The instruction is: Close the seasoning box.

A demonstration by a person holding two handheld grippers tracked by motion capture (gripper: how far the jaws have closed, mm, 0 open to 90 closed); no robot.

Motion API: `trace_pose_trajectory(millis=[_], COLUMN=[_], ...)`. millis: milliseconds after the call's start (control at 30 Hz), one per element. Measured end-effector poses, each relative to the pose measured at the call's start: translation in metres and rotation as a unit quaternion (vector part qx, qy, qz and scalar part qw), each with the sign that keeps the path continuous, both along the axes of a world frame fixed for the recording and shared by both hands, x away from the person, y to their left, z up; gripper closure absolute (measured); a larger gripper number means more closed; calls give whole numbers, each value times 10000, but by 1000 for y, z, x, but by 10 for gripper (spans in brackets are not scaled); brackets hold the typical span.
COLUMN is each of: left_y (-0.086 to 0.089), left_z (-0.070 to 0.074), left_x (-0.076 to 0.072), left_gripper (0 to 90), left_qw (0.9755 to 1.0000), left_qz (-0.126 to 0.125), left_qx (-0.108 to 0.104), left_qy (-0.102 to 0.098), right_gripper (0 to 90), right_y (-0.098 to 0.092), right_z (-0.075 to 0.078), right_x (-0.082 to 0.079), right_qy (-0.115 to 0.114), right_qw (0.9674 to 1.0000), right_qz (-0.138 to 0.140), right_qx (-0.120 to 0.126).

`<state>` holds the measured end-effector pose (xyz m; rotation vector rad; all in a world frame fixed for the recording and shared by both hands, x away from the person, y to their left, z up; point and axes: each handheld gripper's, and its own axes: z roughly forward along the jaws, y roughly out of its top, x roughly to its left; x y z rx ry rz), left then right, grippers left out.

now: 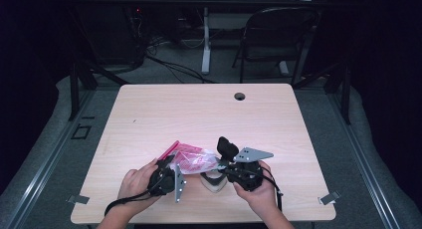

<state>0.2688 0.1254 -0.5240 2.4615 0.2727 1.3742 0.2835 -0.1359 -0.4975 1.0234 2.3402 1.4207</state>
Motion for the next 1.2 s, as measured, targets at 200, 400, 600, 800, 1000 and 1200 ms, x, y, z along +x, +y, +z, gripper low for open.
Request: trace_pose_trajectory(millis=[200, 400, 600, 800, 1000, 1200], left_y=[1, 2, 6, 7, 11, 23], left_z=[-3, -8, -16, -22, -26, -27], left_x=[0, 1, 6, 10, 16, 25], left_gripper=[745, 748, 752, 760, 775, 781], left_qw=[9999, 9997, 9983, 9939, 9884, 9775], left_qz=[18, 2, 7, -18, -27, 66], left_qx=[-102, -232, -457, -847, -1111, -1538], left_qy=[16, 93, 355, 705, 1039, 1441], right_gripper=[870, 864, 776, 703, 637, 619], right_y=[1, 2, 1, -1, -2, -4], right_z=[0, -1, 0, 2, 3, 3], right_x=[0, 0, -1, -1, -1, -1], right_qy=[-5, 11, -25, -71, -71, -75], right_qw=[10000, 10000, 10000, 9998, 9997, 9993], right_qz=[16, 35, 14, -85, -92, -163], right_qx=[-24, -24, 52, 142, 219, 332])
